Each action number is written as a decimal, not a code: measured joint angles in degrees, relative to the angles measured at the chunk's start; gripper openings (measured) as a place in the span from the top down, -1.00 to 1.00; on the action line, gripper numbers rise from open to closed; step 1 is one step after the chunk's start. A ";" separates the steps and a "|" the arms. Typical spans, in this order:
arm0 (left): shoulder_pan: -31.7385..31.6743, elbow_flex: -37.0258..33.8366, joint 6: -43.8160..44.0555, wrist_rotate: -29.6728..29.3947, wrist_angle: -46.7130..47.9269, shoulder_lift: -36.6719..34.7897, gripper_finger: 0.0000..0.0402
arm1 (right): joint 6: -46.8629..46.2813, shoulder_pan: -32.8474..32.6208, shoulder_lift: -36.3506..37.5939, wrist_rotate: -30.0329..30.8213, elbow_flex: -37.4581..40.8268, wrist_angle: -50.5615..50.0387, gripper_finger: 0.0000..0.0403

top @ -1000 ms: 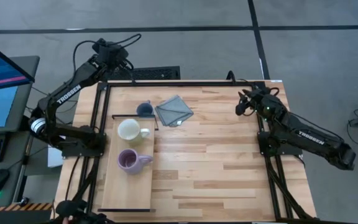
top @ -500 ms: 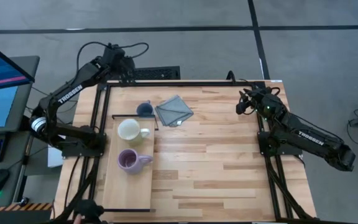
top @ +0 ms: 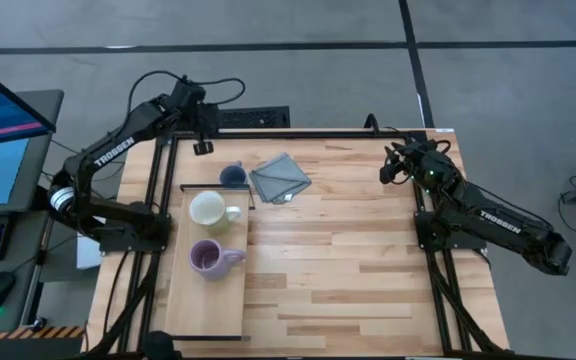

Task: Stack small to large cups/mugs on shelf
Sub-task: Put the blue mug on the shelf

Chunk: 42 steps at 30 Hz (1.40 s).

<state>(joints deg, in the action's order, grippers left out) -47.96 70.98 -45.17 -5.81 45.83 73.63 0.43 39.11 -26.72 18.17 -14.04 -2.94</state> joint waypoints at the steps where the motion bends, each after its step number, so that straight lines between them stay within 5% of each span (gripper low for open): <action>1: 0.16 0.00 2.33 0.03 0.43 0.00 0.39 | 0.00 -0.02 0.00 -0.04 0.00 0.02 0.34; 7: 1.24 0.00 18.67 1.38 4.38 0.00 0.42 | 0.00 -0.02 0.00 -0.11 0.00 0.00 0.34; 16: 1.30 -0.02 32.94 12.45 11.65 0.02 0.42 | 0.00 -0.02 0.00 -0.11 0.00 0.00 0.34; 29: 1.28 -0.01 44.03 10.30 11.76 0.02 0.40 | 0.00 -0.02 0.00 -0.11 0.00 -0.02 0.34; 42: 2.88 0.00 55.93 9.65 13.59 0.02 -0.19 | 1.27 0.21 -0.02 -0.05 0.00 -0.02 0.34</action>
<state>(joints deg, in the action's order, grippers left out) -45.07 70.98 10.76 3.84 59.42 73.65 1.69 39.33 -26.74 18.12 -14.04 -2.96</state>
